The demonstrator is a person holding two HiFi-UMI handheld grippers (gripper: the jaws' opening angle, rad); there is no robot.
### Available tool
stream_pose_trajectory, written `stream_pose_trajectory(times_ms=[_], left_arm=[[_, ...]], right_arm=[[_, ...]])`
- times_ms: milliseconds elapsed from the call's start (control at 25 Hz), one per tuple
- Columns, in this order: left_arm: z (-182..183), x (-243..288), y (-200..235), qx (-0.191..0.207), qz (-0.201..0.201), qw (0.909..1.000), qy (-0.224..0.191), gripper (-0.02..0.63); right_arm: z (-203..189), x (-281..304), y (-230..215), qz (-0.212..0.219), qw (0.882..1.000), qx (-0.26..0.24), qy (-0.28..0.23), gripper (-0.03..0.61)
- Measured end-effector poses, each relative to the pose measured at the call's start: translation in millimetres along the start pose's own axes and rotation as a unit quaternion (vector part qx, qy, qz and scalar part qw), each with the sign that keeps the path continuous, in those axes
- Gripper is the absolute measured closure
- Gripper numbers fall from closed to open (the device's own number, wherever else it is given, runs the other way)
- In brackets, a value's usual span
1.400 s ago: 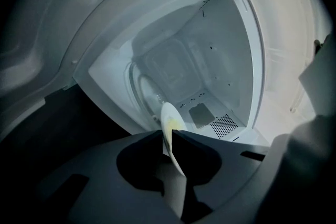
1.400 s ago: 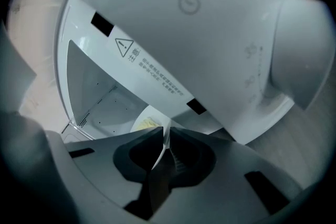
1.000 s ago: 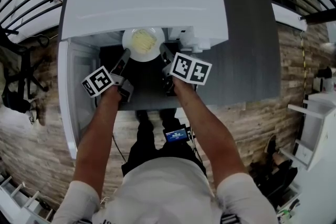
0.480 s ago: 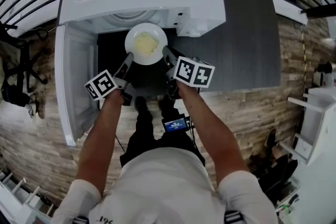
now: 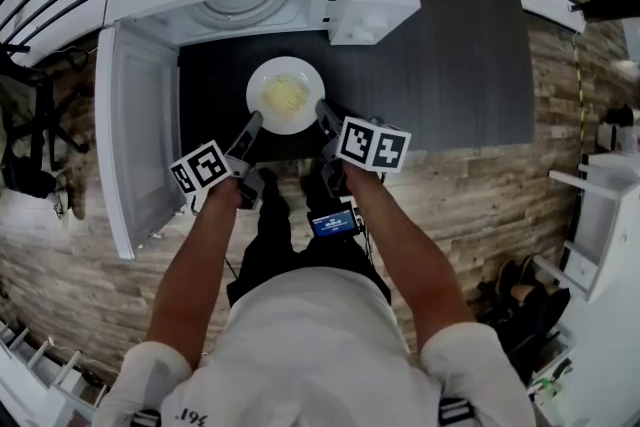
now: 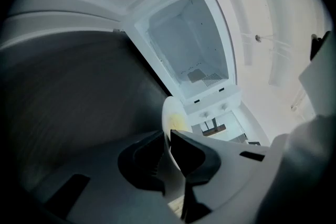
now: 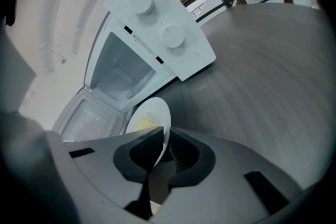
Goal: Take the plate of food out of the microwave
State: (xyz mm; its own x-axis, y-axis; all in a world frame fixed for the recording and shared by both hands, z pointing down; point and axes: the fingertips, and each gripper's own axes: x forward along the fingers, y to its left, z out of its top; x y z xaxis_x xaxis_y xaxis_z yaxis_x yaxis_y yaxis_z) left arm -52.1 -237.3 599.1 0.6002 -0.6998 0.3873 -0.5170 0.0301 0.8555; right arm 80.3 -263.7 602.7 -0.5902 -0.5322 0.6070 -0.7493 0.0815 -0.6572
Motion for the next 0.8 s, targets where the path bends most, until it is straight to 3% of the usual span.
stream_pose_trajectory(times_ms=[440, 800], left_arm=[[-40, -5, 4, 0.011, 0.055, 0.9966, 0.061, 0.571], [-48, -7, 10, 0.0, 0.062, 0.9955, 0.072, 0.571]], right_arm=[[-24, -16, -20, -0.015, 1.0, 0.015, 0.014, 0.541], [-34, -15, -26, -0.023, 0.999, 0.026, 0.02, 0.541]])
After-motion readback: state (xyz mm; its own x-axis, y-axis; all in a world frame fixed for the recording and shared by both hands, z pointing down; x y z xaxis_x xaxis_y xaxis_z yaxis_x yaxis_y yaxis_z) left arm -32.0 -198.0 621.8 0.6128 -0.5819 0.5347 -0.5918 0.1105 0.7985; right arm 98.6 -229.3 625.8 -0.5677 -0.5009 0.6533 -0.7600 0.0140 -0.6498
